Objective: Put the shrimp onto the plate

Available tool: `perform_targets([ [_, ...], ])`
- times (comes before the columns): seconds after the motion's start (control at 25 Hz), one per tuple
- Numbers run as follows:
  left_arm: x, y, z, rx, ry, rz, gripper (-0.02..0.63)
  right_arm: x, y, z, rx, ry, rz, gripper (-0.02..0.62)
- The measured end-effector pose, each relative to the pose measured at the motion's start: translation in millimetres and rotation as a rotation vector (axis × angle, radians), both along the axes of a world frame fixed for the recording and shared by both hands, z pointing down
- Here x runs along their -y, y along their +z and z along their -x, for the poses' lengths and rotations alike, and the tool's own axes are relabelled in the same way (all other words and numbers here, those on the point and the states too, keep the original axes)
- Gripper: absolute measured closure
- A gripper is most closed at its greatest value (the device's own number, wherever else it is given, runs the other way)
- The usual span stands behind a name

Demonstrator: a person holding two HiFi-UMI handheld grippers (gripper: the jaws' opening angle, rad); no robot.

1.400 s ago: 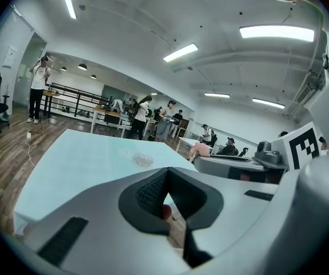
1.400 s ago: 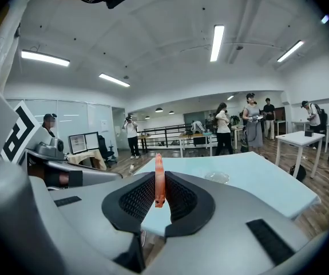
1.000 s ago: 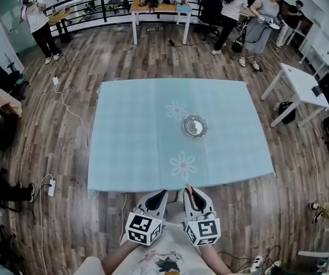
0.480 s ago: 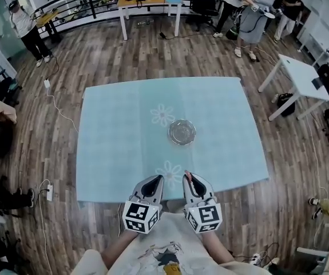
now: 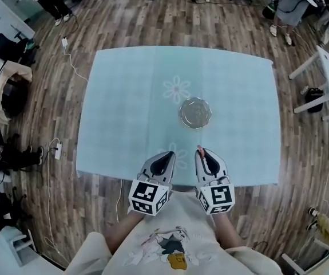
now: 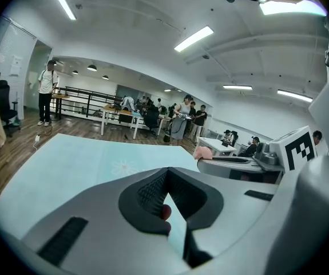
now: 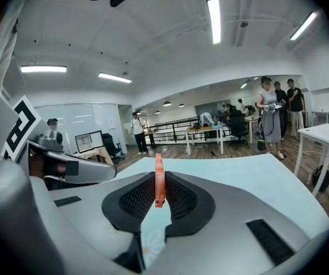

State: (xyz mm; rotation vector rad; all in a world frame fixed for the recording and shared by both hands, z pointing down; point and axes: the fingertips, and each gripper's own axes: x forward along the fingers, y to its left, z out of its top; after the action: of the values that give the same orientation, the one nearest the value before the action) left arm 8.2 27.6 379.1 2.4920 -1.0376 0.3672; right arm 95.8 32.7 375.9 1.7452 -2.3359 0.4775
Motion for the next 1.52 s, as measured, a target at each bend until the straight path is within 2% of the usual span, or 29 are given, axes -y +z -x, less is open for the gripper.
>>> perform_targets([
  [0.2,10.4,30.8,2.4,0.005,-0.106,0.084,0.598,18.4,21.0,-1.4,-0.012,-0.094,0.019,0.534],
  [0.48,26.5,44.2,4.7,0.032,-0.165,0.123,0.598,44.7,30.7,-1.9,0.031,-0.154,0.044,0.534],
  [0.84,45.1,78.2,-16.5,0.077,-0.121,0.164,0.598,69.1,69.3,-8.5,-0.096,-0.228,0.073,0.534],
  [1.0,46.8,95.8,-12.5,0.095,-0.105,0.186,0.598,82.0,87.8,-2.1,-0.144,-0.251,0.088,0.534],
  [1.52,65.7,144.8,-9.7,0.076,-0.129,0.224,0.598,120.9,145.4,-5.9,-0.197,-0.264,0.136,0.534],
])
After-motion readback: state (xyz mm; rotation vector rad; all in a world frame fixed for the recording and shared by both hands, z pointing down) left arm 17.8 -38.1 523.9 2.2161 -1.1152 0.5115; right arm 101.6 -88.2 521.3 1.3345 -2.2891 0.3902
